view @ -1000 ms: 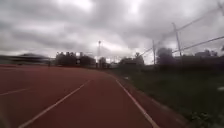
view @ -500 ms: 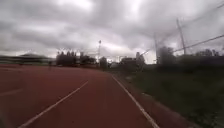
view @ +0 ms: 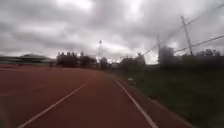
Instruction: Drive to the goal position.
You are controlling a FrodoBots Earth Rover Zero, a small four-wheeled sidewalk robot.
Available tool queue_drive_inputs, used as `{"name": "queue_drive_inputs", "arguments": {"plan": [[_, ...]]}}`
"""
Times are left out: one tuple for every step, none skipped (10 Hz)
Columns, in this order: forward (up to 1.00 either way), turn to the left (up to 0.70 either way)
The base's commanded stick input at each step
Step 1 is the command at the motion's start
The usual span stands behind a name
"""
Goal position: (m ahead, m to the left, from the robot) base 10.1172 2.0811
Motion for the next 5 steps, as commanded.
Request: {"name": "queue_drive_inputs", "arguments": {"plan": [[0.70, 0.00], [0.70, 0.00], [0.70, 0.00], [0.70, 0.00], [0.70, 0.00]]}}
